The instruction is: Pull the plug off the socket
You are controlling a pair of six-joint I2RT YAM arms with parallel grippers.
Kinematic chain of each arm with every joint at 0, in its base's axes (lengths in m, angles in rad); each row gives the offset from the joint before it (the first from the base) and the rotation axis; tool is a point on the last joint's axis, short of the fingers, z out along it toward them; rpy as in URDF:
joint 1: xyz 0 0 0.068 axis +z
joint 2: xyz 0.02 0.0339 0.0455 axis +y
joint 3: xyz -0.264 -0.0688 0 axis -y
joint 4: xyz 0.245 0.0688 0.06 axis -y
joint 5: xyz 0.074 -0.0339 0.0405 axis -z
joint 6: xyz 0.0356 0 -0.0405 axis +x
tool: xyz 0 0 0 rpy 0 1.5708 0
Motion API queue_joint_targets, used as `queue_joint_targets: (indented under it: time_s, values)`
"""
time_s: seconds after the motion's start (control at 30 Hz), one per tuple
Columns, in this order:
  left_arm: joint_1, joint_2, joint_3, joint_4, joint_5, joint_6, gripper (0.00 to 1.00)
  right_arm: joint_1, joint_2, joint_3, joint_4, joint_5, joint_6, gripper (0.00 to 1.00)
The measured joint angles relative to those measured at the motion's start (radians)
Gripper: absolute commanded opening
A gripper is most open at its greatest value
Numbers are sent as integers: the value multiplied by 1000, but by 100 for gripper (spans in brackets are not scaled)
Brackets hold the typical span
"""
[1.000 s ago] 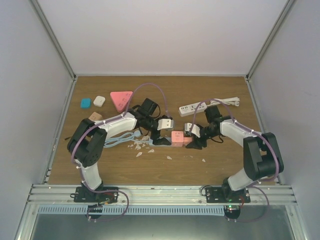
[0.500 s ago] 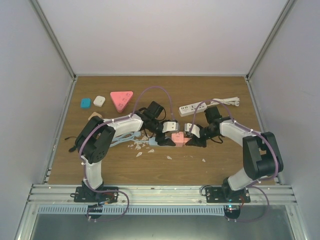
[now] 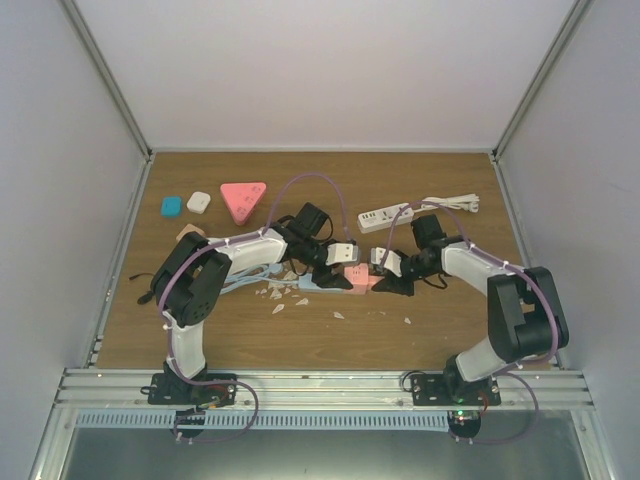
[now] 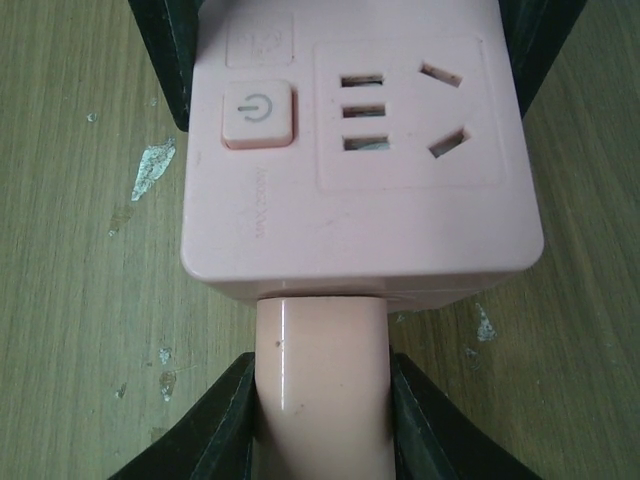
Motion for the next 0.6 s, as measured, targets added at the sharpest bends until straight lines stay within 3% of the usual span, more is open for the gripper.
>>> queue_joint_targets:
  time_s: [0.17, 0.33, 0.43, 0.5, 0.6]
  values:
    - [-11, 0, -3, 27, -16, 0, 13, -35, -9, -11, -21, -12, -43, 11]
    - [-23, 11, 3, 41, -19, -2, 9, -91, -26, -20, -72, -7, -95, 10]
    - [-21, 16, 14, 25, -18, 0, 9, -149, -34, -29, -97, 74, -116, 10]
    - [-21, 19, 21, 16, -17, -1, 14, -171, -34, -34, -115, 111, -130, 10]
    - [-20, 23, 30, 5, -17, -1, 32, -187, -34, -34, -137, 134, -145, 10]
